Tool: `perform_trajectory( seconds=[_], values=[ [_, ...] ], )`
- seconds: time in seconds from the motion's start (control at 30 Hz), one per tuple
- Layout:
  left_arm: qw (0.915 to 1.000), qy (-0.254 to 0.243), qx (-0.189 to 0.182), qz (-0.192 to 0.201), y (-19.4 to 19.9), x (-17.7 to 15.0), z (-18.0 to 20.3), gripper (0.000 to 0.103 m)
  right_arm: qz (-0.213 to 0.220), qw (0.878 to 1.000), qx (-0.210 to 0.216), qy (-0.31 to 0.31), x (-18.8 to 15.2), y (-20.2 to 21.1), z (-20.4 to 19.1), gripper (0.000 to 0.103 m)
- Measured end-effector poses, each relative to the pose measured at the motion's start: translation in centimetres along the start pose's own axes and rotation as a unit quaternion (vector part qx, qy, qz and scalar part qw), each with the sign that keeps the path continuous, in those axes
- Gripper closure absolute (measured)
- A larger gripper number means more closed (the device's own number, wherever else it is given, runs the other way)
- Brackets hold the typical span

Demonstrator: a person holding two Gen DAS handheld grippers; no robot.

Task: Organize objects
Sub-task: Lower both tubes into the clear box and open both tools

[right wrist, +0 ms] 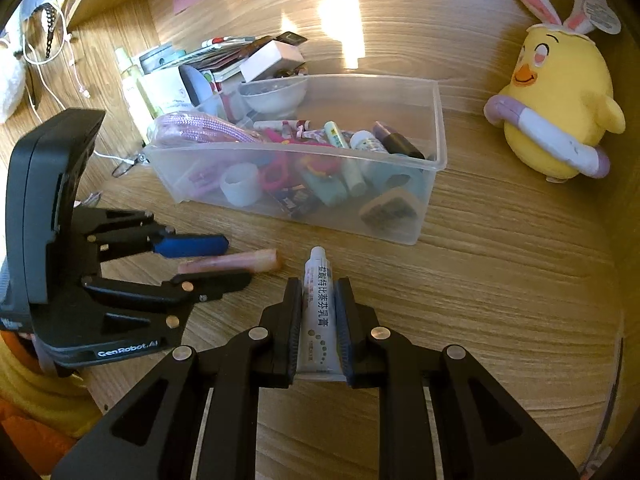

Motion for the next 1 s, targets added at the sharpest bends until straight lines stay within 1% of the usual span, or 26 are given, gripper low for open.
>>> perform_trajectory(
  seconds=[0.03, 0.17, 0.27, 0.47, 0.6, 0.73, 0.8, 0.93, 1.0],
  values=[
    [1.0, 0.0, 0.001, 0.0, 0.0, -0.1, 0.1, 0.089, 0.003, 1.0, 0.003, -0.001, 0.1, 0.1, -0.1, 0.088],
    [0.9999, -0.004, 0.012, 0.005, 0.4, -0.9, 0.6, 0.089, 0.02, 1.0, 0.009, -0.002, 0.4, 1.1, -0.8, 0.088],
    [0.9997, -0.001, 0.013, 0.021, 1.9, -0.1, 1.4, 0.089, 0.04, 0.999, 0.011, -0.002, 1.0, 2.3, -1.3, 0.088],
    [0.9967, 0.012, 0.012, 0.079, 5.8, 2.1, 1.3, 0.089, 0.081, 0.997, 0.007, -0.01, 2.9, 4.8, -1.3, 0.088],
    [0.9925, 0.022, 0.019, 0.119, 8.1, 4.2, 0.7, 0.089, 0.107, 0.994, 0.0, -0.012, 4.3, 6.3, -1.1, 0.088],
    [0.9884, 0.028, 0.025, 0.147, 9.8, 5.7, 0.0, 0.089, 0.127, 0.992, -0.009, -0.015, 5.7, 7.3, -0.7, 0.088],
    [0.9864, 0.035, 0.025, 0.158, 10.4, 6.6, -0.7, 0.089, 0.131, 0.991, -0.014, -0.014, 6.3, 7.6, -0.4, 0.088],
    [0.985, 0.051, 0.021, 0.164, 10.8, 7.6, -1.6, 0.089, 0.122, 0.992, -0.013, -0.009, 7.5, 6.7, -0.1, 0.088],
    [0.985, 0.063, 0.003, 0.16, 10.4, 8.1, -2.2, 0.089, 0.111, 0.994, -0.004, -0.008, 7.9, 5.8, -0.1, 0.088]
  ],
)
Point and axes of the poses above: each gripper's, at about its wrist camera, not at the fingertips, and y roughly against the way its jaws point, z to its right, x to its top, the point moved 8 cm from there along -y, roughly the way its jaws point, and after that the axes turned 4 degrees about -z, right-handed, at the moved point
